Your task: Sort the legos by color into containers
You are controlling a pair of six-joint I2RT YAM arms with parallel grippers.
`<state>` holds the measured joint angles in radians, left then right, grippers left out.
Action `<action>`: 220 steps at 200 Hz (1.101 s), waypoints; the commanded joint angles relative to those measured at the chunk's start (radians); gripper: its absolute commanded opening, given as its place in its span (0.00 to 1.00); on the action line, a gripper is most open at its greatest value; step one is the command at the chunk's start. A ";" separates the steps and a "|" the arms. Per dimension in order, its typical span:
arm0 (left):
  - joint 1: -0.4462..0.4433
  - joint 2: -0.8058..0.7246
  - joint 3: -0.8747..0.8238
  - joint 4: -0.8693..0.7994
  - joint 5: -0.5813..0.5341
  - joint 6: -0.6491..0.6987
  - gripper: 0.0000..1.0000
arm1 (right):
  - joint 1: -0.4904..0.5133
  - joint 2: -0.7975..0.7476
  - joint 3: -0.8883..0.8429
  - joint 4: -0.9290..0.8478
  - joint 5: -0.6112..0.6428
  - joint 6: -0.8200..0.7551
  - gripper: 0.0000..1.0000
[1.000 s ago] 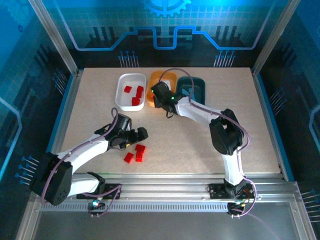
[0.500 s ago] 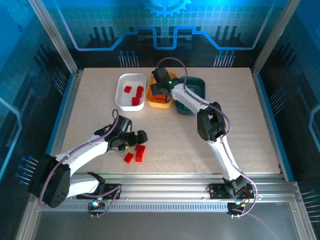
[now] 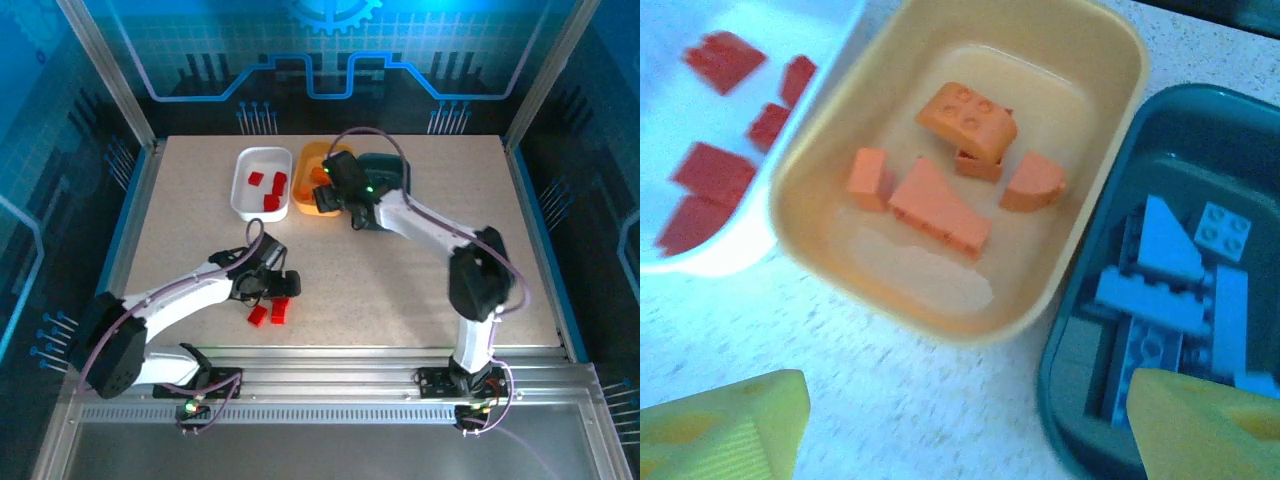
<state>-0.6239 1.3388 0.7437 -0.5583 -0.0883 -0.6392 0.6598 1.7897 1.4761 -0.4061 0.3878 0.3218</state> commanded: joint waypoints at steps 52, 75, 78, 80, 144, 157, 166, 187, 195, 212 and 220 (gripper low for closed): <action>-0.037 0.159 0.080 -0.013 -0.086 0.067 0.77 | 0.024 -0.331 -0.400 0.067 -0.056 0.086 0.83; -0.037 0.198 0.076 0.005 -0.088 0.058 0.72 | 0.017 -0.358 -0.422 0.059 -0.058 0.064 0.82; -0.037 0.203 0.076 0.007 -0.088 0.055 0.71 | 0.017 -0.359 -0.424 0.062 -0.057 0.061 0.82; -0.037 0.206 0.076 0.009 -0.088 0.054 0.71 | 0.016 -0.360 -0.425 0.062 -0.056 0.059 0.82; -0.039 0.228 0.074 0.018 -0.113 0.027 0.55 | 0.014 -0.367 -0.525 0.171 -0.059 0.067 0.78; -0.039 0.216 0.079 0.014 -0.121 0.025 0.53 | 0.013 -0.374 -0.547 0.189 -0.056 0.071 0.78; -0.039 0.210 0.089 0.005 -0.128 0.026 0.52 | 0.014 -0.378 -0.560 0.202 -0.046 0.076 0.77; -0.039 0.204 0.115 -0.018 -0.140 0.019 0.50 | 0.013 -0.386 -0.584 0.223 -0.026 0.083 0.77; -0.038 0.204 0.129 -0.025 -0.140 0.017 0.50 | 0.013 -0.392 -0.591 0.231 -0.023 0.088 0.77; -0.039 0.207 0.173 -0.050 -0.144 0.022 0.50 | 0.008 -0.405 -0.626 0.252 -0.016 0.106 0.77; -0.038 0.211 0.206 -0.069 -0.152 0.028 0.50 | 0.005 -0.413 -0.639 0.263 -0.007 0.117 0.77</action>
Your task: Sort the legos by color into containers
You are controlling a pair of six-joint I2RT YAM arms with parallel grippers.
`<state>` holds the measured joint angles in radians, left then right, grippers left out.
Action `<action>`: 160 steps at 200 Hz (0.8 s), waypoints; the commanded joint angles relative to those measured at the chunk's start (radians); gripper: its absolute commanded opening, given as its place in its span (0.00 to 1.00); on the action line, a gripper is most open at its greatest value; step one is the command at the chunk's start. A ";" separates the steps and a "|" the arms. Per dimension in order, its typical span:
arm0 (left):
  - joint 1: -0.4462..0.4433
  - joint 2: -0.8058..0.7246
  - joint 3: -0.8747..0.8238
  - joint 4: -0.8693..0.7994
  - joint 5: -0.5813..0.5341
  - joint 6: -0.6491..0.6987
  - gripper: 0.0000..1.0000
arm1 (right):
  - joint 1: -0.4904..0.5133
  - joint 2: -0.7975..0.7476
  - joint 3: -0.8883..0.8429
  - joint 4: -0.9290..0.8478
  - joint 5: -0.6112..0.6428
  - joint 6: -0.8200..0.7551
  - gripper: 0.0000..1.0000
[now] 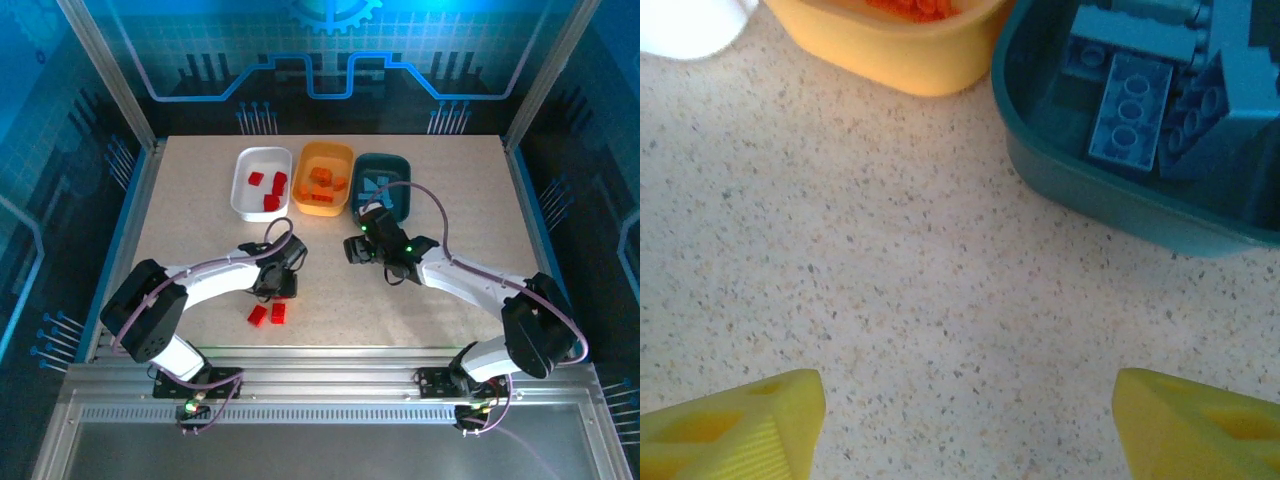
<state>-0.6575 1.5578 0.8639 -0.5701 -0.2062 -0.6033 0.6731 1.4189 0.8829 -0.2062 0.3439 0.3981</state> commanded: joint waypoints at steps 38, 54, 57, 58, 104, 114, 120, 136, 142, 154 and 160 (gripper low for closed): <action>0.013 0.073 0.339 -0.172 -0.094 0.078 0.49 | -0.024 -0.083 -0.121 0.132 0.090 0.086 0.77; 0.058 0.127 0.457 -0.197 -0.092 0.119 0.49 | -0.029 -0.071 -0.122 0.136 0.091 0.090 0.77; 0.067 0.137 0.475 -0.201 -0.089 0.126 0.49 | -0.029 -0.070 -0.121 0.136 0.090 0.090 0.77; 0.067 0.140 0.484 -0.201 -0.088 0.130 0.49 | -0.029 -0.068 -0.121 0.136 0.091 0.090 0.77; 0.242 0.332 0.757 -0.195 -0.045 0.154 0.48 | -0.029 -0.055 -0.116 0.143 0.065 0.094 0.76; 0.268 0.382 0.813 -0.201 -0.045 0.153 0.48 | -0.029 -0.051 -0.116 0.147 0.055 0.096 0.76; 0.280 0.413 0.852 -0.210 -0.052 0.154 0.48 | -0.029 -0.048 -0.114 0.148 0.053 0.096 0.76; 0.319 0.488 0.940 -0.225 -0.046 0.149 0.48 | -0.029 -0.039 -0.108 0.143 0.054 0.094 0.76; 0.334 0.512 0.966 -0.232 -0.038 0.144 0.48 | -0.030 -0.035 -0.107 0.142 0.054 0.094 0.76; 0.364 0.555 1.012 -0.248 -0.022 0.126 0.47 | -0.029 -0.035 -0.105 0.140 0.051 0.091 0.76; 0.376 0.568 1.026 -0.246 -0.010 0.120 0.48 | -0.031 -0.037 -0.104 0.140 0.050 0.091 0.76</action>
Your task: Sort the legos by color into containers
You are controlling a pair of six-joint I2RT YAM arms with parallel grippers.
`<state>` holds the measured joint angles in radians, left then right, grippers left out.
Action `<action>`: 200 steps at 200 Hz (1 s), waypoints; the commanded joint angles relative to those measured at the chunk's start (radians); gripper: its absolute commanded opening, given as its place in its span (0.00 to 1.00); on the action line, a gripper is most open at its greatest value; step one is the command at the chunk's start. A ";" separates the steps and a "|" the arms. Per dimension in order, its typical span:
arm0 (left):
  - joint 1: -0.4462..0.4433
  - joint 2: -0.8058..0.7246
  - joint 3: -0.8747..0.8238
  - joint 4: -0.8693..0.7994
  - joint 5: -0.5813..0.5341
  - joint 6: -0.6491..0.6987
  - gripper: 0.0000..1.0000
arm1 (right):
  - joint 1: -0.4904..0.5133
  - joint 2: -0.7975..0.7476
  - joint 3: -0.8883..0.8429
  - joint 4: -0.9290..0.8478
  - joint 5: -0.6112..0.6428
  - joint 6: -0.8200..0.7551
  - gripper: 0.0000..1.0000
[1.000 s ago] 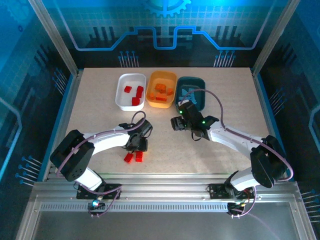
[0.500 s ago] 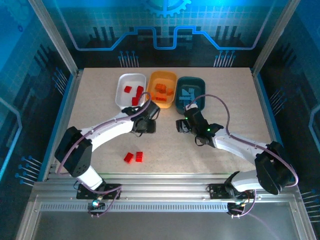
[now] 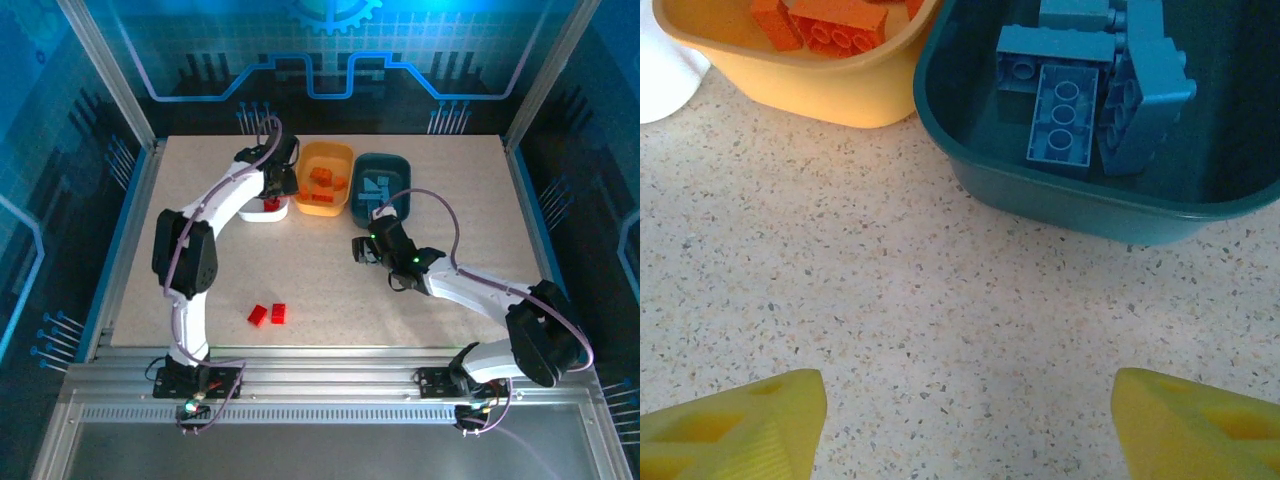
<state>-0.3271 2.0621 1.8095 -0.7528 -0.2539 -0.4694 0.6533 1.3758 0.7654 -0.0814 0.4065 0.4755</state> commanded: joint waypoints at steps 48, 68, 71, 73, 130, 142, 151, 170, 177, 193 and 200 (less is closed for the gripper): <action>0.093 0.159 0.191 -0.120 0.097 -0.022 0.56 | -0.010 0.014 0.025 0.000 -0.021 0.004 0.77; 0.096 0.174 0.212 -0.133 0.109 -0.021 0.65 | -0.009 0.016 0.029 -0.002 -0.023 0.002 0.78; 0.096 0.173 0.212 -0.134 0.113 -0.020 0.67 | -0.009 0.016 0.028 -0.001 -0.022 0.002 0.78; 0.096 0.171 0.211 -0.134 0.116 -0.019 0.68 | -0.010 0.016 0.029 -0.001 -0.021 0.002 0.78; 0.061 -0.169 -0.099 -0.044 0.095 -0.031 0.84 | -0.009 -0.005 0.021 -0.003 -0.019 0.001 0.78; 0.033 -0.296 -0.251 -0.023 0.075 -0.049 0.88 | -0.009 -0.008 0.021 -0.004 -0.019 0.002 0.78; 0.005 -0.386 -0.358 -0.022 0.054 -0.061 0.89 | -0.009 -0.013 0.020 -0.006 -0.020 0.002 0.78; -0.069 -0.551 -0.588 -0.044 -0.005 -0.110 0.92 | -0.009 -0.025 0.016 -0.008 -0.026 0.005 0.78; -0.092 -0.601 -0.659 -0.061 -0.021 -0.145 0.92 | -0.009 -0.029 0.016 -0.009 -0.029 0.005 0.78; -0.148 -0.694 -0.792 -0.099 -0.042 -0.206 0.90 | -0.007 -0.040 0.014 -0.008 -0.039 0.008 0.78; -0.167 -0.729 -0.842 -0.117 -0.056 -0.242 0.87 | -0.008 -0.044 0.012 -0.008 -0.043 0.009 0.78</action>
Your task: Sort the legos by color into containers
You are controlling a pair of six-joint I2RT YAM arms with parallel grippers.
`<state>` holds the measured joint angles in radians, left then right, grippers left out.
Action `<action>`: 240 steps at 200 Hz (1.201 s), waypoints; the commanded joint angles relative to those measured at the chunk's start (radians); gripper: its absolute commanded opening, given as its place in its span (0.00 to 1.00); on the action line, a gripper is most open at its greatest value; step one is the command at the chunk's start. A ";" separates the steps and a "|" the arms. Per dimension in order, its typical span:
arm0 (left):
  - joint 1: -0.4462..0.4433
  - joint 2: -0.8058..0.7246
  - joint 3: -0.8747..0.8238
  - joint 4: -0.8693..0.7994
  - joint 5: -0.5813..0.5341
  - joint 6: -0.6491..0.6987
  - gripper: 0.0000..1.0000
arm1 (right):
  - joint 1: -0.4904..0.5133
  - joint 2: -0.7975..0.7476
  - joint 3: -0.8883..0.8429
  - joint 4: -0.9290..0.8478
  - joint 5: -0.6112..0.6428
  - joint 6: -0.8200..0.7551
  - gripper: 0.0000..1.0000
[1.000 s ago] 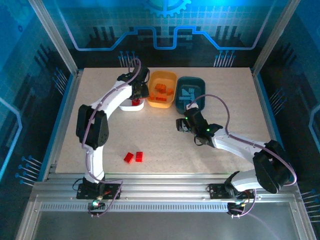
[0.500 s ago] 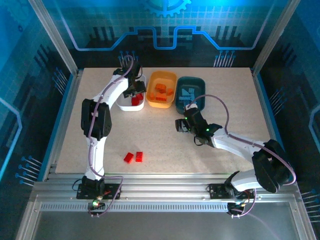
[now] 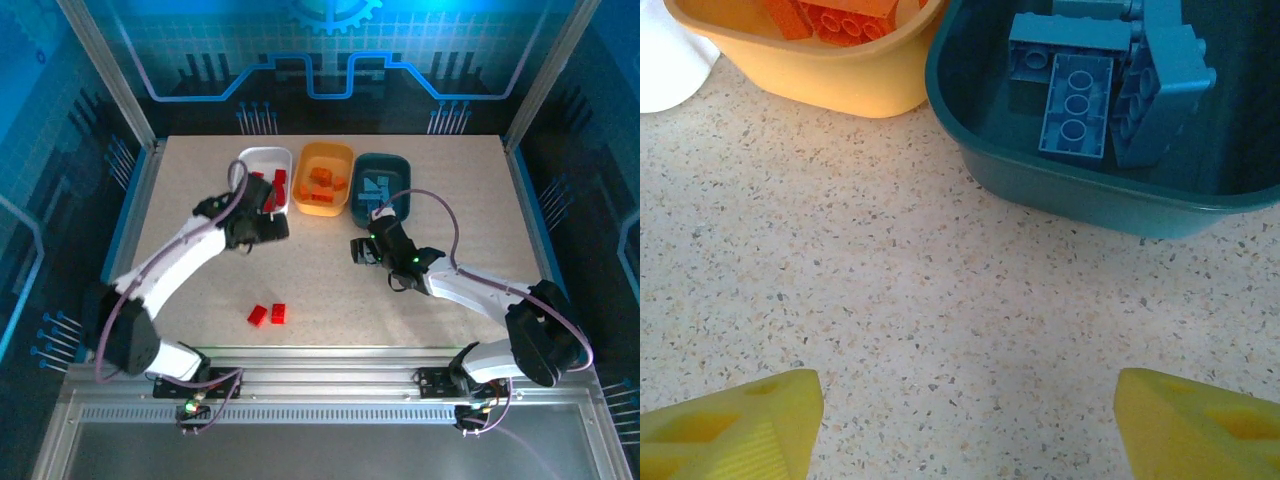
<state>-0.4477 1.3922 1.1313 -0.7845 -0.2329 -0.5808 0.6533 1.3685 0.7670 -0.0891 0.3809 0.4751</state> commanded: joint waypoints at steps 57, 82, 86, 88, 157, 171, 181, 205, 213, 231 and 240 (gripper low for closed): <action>-0.214 -0.169 -0.370 -0.133 -0.047 -0.303 0.62 | -0.004 -0.025 0.011 0.002 -0.024 0.010 0.78; -0.269 -0.177 -0.408 -0.135 -0.040 -0.323 0.60 | -0.003 -0.017 0.015 0.003 -0.024 0.011 0.78; -0.273 -0.179 -0.415 -0.129 -0.035 -0.321 0.60 | -0.003 -0.016 0.015 0.003 -0.025 0.010 0.78; -0.273 -0.181 -0.419 -0.127 -0.034 -0.320 0.60 | -0.003 -0.016 0.015 0.003 -0.025 0.010 0.78; -0.295 -0.240 -0.488 -0.061 0.070 -0.276 0.58 | 0.002 -0.001 0.021 0.002 -0.023 0.008 0.78; -0.298 -0.242 -0.494 -0.046 0.082 -0.260 0.58 | 0.003 0.001 0.023 0.000 -0.026 0.008 0.78; -0.297 -0.234 -0.493 -0.045 0.083 -0.247 0.58 | 0.003 0.003 0.022 0.000 -0.025 0.008 0.78; -0.298 -0.189 -0.484 -0.048 0.066 -0.224 0.58 | 0.004 0.010 0.026 0.000 -0.027 0.008 0.78; -0.297 -0.170 -0.477 -0.049 0.058 -0.219 0.58 | 0.006 0.013 0.027 0.000 -0.028 0.008 0.78; -0.298 -0.125 -0.463 -0.060 0.033 -0.220 0.57 | 0.006 0.019 0.030 -0.001 -0.028 0.008 0.78; -0.297 -0.107 -0.453 -0.070 0.019 -0.224 0.57 | 0.007 0.020 0.031 -0.003 -0.027 0.007 0.78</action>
<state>-0.7364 1.2415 0.6518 -0.8295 -0.1806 -0.8280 0.6544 1.3766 0.7677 -0.0883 0.3576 0.4751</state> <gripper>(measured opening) 0.570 0.779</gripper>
